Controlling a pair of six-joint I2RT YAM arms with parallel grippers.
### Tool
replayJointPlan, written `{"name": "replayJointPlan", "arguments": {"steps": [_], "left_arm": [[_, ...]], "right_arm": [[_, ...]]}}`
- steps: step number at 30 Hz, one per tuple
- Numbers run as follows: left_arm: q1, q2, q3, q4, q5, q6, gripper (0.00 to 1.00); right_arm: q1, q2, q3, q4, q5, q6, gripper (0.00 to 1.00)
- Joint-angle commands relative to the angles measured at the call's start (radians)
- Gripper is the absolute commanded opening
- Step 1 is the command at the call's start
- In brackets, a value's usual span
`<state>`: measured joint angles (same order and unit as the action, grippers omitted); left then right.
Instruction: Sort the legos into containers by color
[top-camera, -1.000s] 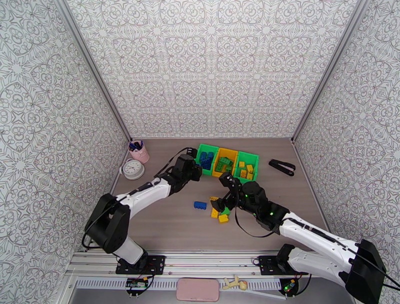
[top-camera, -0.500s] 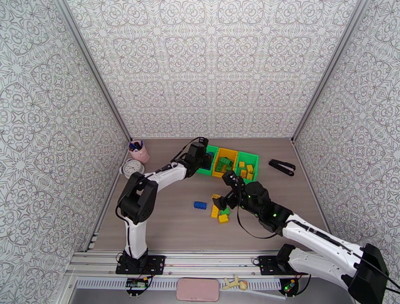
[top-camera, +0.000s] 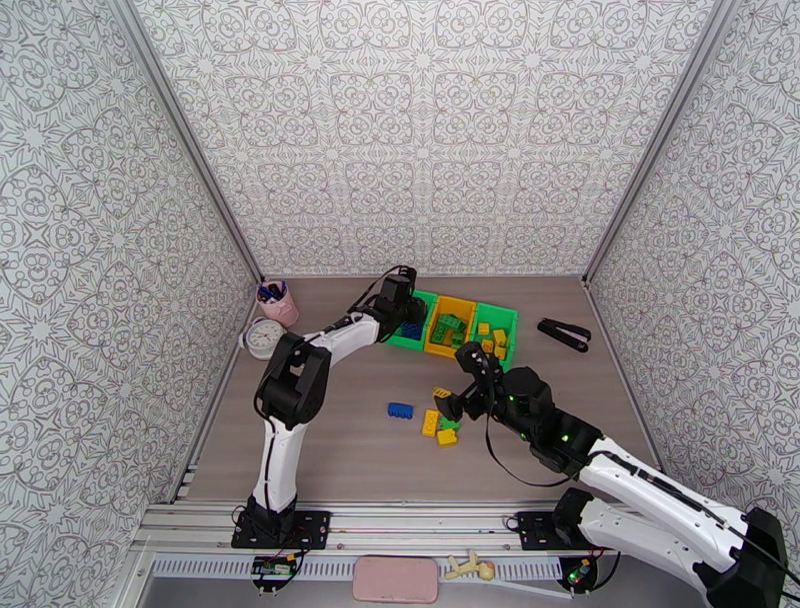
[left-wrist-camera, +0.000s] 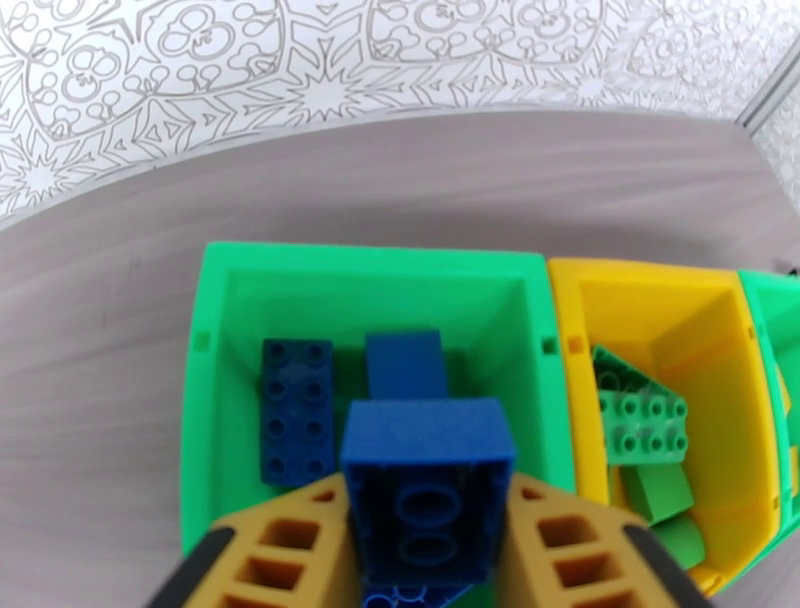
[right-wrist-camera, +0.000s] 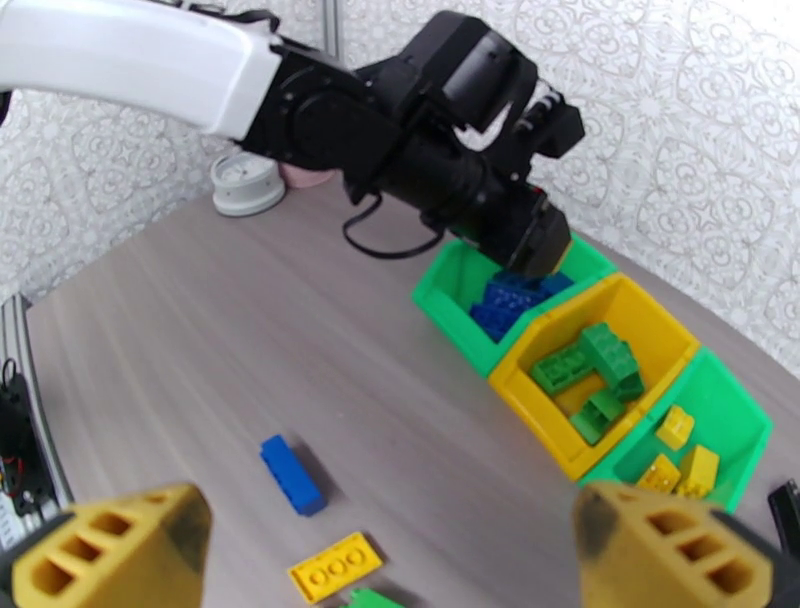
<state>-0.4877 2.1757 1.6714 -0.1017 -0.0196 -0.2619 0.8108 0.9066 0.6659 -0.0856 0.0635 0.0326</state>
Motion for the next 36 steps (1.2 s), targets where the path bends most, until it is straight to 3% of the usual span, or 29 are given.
{"name": "replayJointPlan", "arguments": {"steps": [1,5,20,28,36], "left_arm": [[0.007,-0.003,0.034,-0.033,0.003,-0.002,0.48],[0.003,-0.062,-0.001,-0.039,-0.01,0.002,0.64],[-0.023,-0.547,-0.446,0.033,-0.09,-0.041,0.99],[0.013,-0.8,-0.694,0.027,-0.1,-0.186,1.0],[0.14,-0.974,-0.868,-0.048,-0.049,-0.344,1.0]], "right_arm": [[0.004,-0.015,0.009,-0.016,0.018,0.0,1.0],[0.005,-0.008,0.01,-0.018,0.018,-0.017,1.0],[0.005,0.14,0.085,-0.079,-0.062,-0.134,1.0],[0.008,0.28,0.187,-0.18,-0.141,-0.238,1.0],[0.036,0.484,0.334,-0.283,-0.16,-0.316,0.97]]}}
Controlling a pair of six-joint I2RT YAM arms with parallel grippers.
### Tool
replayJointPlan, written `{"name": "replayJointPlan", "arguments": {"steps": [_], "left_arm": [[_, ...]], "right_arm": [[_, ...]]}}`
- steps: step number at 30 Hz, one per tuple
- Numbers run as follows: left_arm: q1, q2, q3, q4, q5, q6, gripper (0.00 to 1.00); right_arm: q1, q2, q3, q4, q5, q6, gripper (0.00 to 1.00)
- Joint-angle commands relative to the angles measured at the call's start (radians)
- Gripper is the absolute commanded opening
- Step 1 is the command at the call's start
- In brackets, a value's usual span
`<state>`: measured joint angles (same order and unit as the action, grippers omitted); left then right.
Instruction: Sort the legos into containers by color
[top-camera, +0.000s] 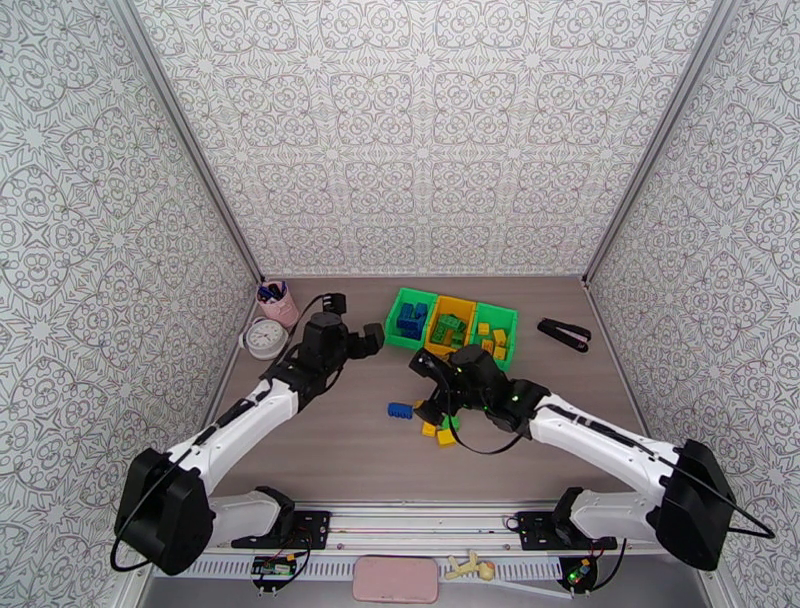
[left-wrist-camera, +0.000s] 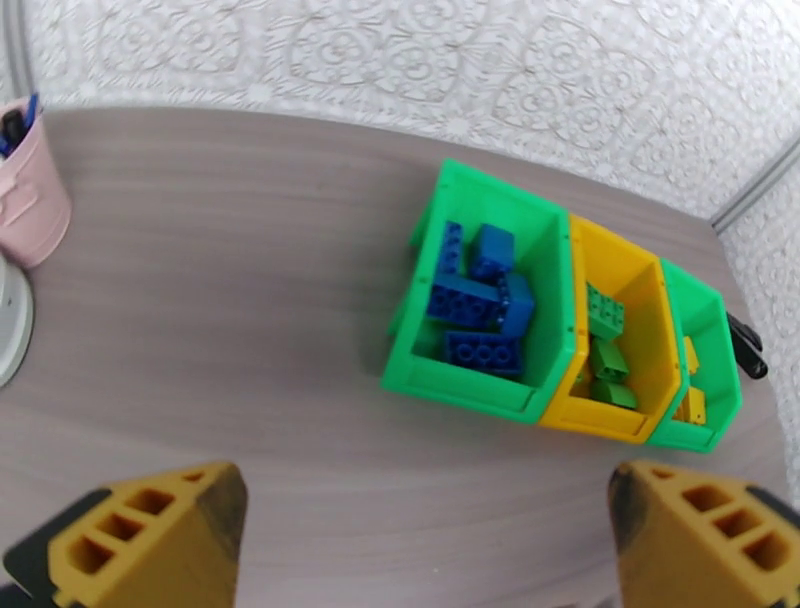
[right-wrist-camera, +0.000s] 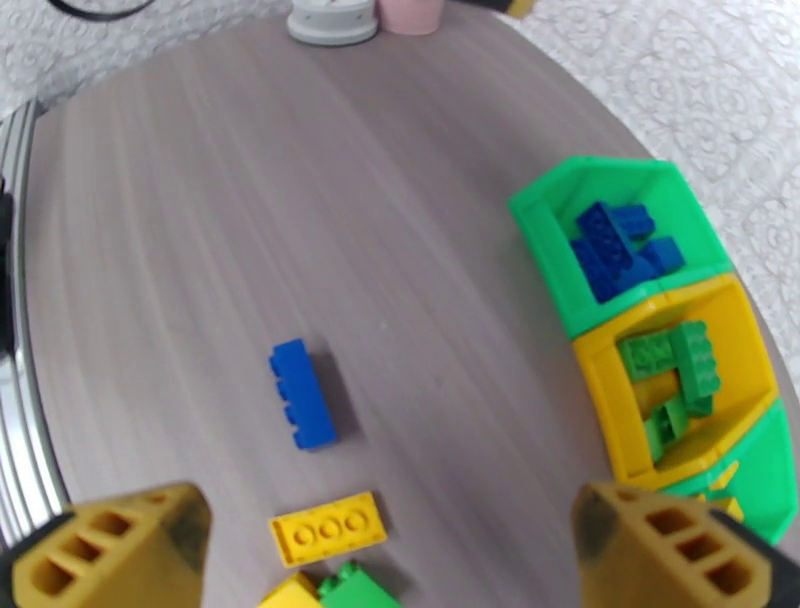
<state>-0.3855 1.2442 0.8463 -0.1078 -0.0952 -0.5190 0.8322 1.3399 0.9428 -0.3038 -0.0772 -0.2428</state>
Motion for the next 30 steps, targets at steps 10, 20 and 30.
{"name": "replayJointPlan", "arguments": {"steps": [10,20,30], "left_arm": [[0.16,-0.137,-0.127,-0.106,0.084,-0.149,1.0],[0.203,-0.166,-0.133,-0.139,0.114,-0.125,1.0],[0.211,-0.193,-0.153,-0.151,0.12,-0.125,1.0]], "right_arm": [[0.069,0.343,0.312,-0.295,0.032,-0.087,0.95],[0.081,0.54,0.446,-0.364,0.0,-0.128,0.83],[0.082,0.676,0.529,-0.365,-0.023,-0.131,0.59]]}}
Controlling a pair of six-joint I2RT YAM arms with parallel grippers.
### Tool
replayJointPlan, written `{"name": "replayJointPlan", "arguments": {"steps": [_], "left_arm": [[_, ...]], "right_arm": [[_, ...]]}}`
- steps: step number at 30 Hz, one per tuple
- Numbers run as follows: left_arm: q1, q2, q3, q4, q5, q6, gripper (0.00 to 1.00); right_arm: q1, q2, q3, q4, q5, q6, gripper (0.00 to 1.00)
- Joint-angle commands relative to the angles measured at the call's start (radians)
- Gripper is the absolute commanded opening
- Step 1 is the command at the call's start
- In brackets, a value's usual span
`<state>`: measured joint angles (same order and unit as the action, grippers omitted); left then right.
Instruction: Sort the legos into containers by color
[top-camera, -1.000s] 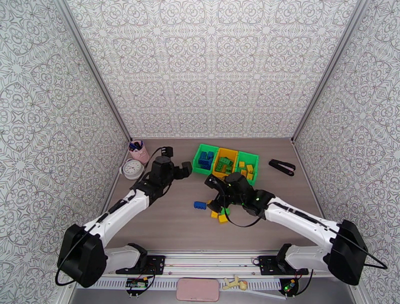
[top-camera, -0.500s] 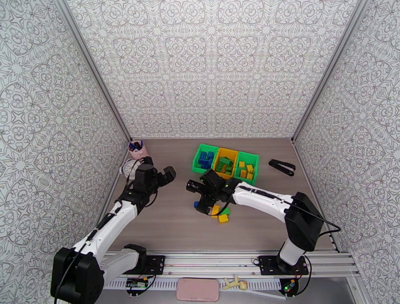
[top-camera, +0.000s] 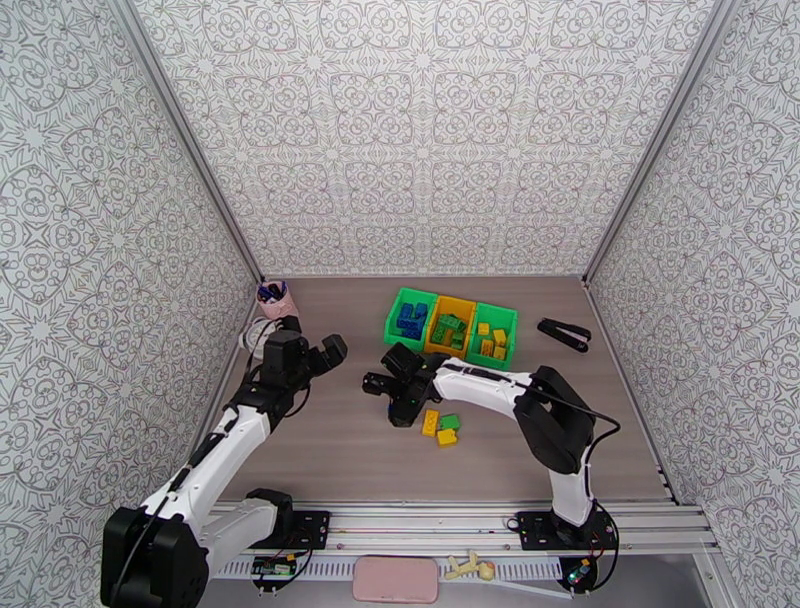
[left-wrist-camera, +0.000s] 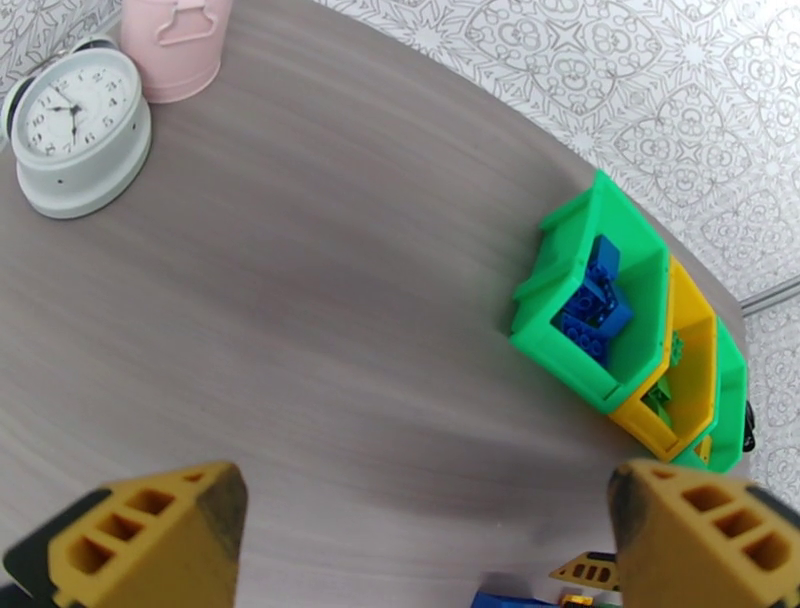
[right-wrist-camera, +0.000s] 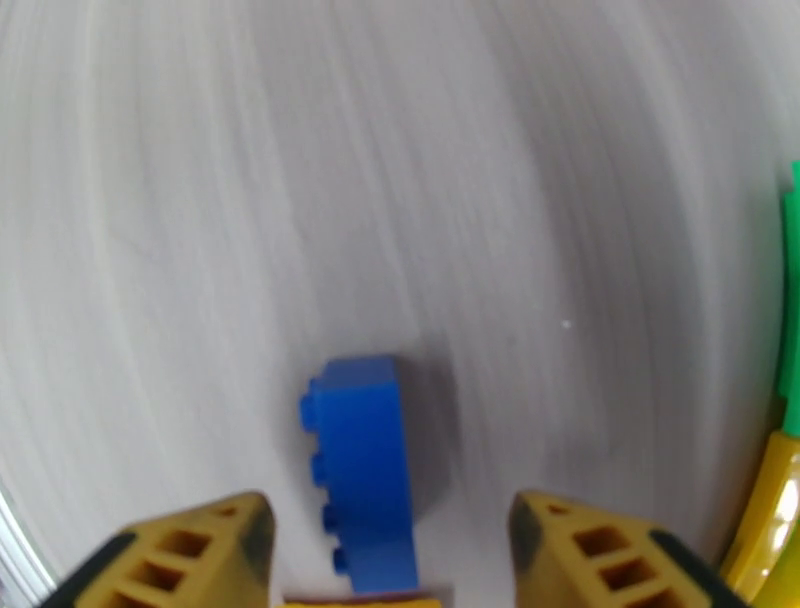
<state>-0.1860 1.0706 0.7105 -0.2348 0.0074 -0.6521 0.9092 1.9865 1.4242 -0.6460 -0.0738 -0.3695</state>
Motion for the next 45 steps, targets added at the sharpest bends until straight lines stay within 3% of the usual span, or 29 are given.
{"name": "replayJointPlan", "arguments": {"steps": [1,6,16,24,34,39,45], "left_arm": [[0.011,-0.022,-0.018,-0.025,0.017,0.009,1.0],[0.011,-0.03,-0.025,-0.028,0.018,0.012,1.0],[0.013,-0.042,-0.026,-0.024,0.028,0.021,1.0],[-0.033,-0.061,-0.058,0.08,0.057,0.09,1.0],[-0.175,-0.087,-0.146,0.279,0.154,0.352,1.0],[-0.263,-0.085,-0.194,0.349,0.117,0.466,1.0],[-0.331,-0.081,-0.231,0.396,0.073,0.487,1.0]], "right_arm": [[0.005,0.039,0.057,-0.022,-0.03,-0.005,0.57],[0.005,0.081,0.085,-0.021,-0.037,-0.003,0.48],[0.006,0.032,0.044,0.015,-0.031,0.026,0.17],[-0.006,-0.174,-0.12,0.216,0.007,0.107,0.16],[-0.118,-0.47,-0.35,0.61,0.043,0.34,0.16],[-0.183,-0.444,-0.314,0.652,0.143,0.421,0.16],[-0.259,-0.281,-0.174,0.662,0.174,0.486,0.16]]}}
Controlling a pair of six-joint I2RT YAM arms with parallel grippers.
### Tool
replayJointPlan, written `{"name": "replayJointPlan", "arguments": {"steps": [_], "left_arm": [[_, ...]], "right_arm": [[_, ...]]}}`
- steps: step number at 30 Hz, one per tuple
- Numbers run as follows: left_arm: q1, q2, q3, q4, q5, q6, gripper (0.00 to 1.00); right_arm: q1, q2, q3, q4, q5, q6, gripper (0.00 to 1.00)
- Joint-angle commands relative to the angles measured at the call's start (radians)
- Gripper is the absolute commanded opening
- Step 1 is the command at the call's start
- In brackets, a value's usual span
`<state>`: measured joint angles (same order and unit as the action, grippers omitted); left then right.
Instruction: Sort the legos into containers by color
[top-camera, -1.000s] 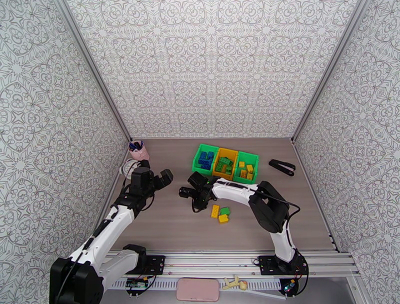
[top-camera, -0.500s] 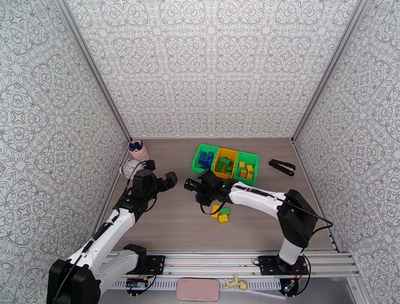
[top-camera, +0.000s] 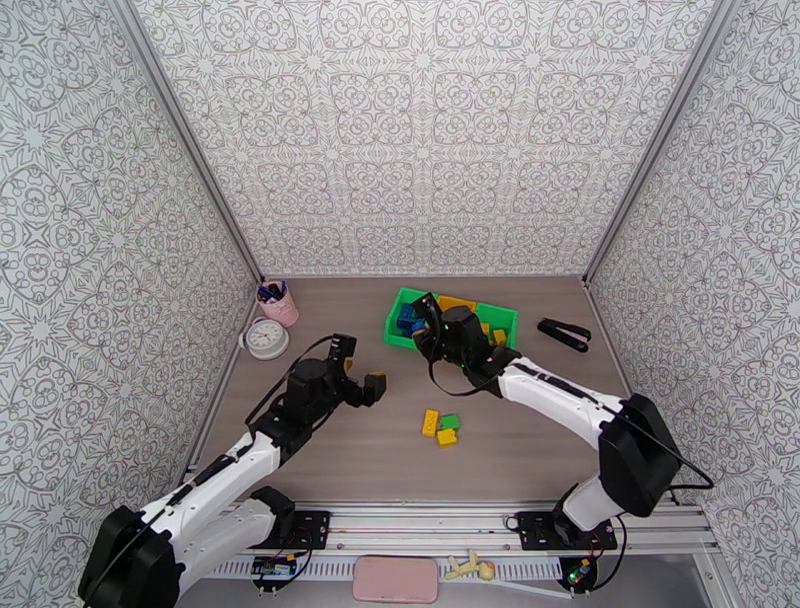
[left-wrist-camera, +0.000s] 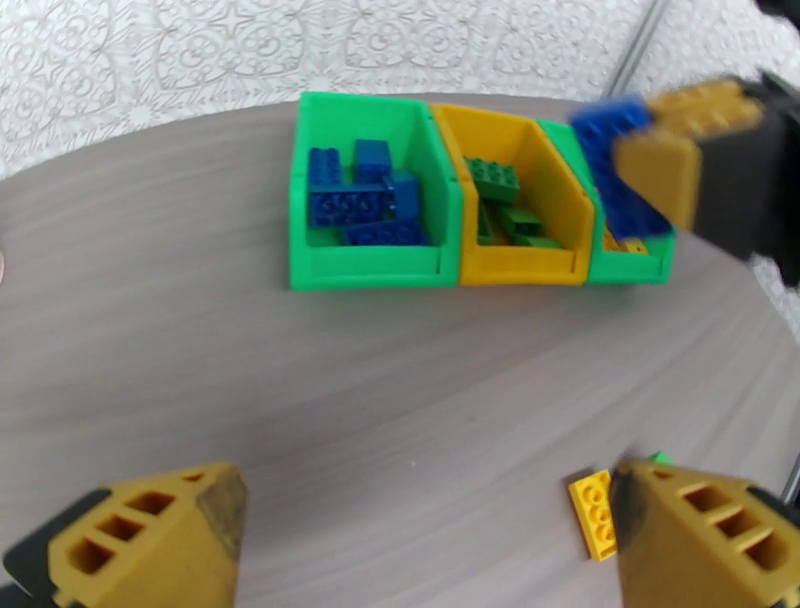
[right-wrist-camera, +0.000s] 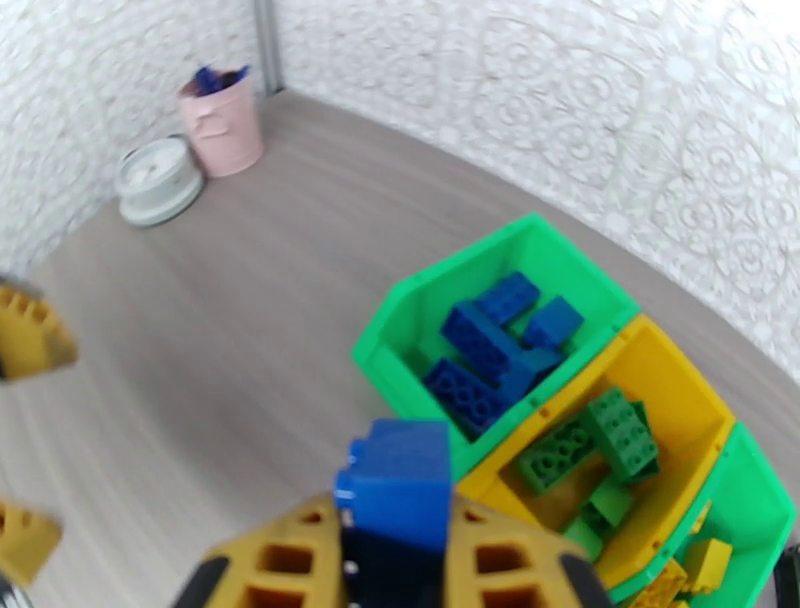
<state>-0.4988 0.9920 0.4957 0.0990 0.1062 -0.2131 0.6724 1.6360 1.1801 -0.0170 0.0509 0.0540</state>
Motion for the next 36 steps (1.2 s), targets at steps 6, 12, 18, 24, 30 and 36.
{"name": "replayJointPlan", "arguments": {"steps": [6,12,18,24,30,36], "left_arm": [[-0.039,-0.016,-0.019,0.024,-0.027,0.038,1.0],[-0.046,-0.068,-0.04,-0.013,-0.039,0.04,1.0],[-0.049,-0.102,-0.068,-0.016,-0.035,0.036,1.0],[-0.05,-0.098,-0.091,0.023,-0.037,0.031,1.0],[-0.053,-0.092,-0.098,0.043,-0.019,0.056,1.0],[-0.063,-0.089,-0.109,0.056,0.024,0.085,1.0]], "right_arm": [[-0.062,0.269,0.226,0.075,0.045,0.09,0.16],[-0.075,0.45,0.379,0.092,-0.033,0.093,0.16],[-0.097,0.574,0.499,0.095,-0.083,0.107,0.16],[-0.106,0.611,0.577,0.025,-0.128,0.102,0.3],[-0.108,0.517,0.503,0.011,-0.129,0.049,0.67],[-0.108,0.352,0.292,0.088,-0.153,0.02,0.84]]}}
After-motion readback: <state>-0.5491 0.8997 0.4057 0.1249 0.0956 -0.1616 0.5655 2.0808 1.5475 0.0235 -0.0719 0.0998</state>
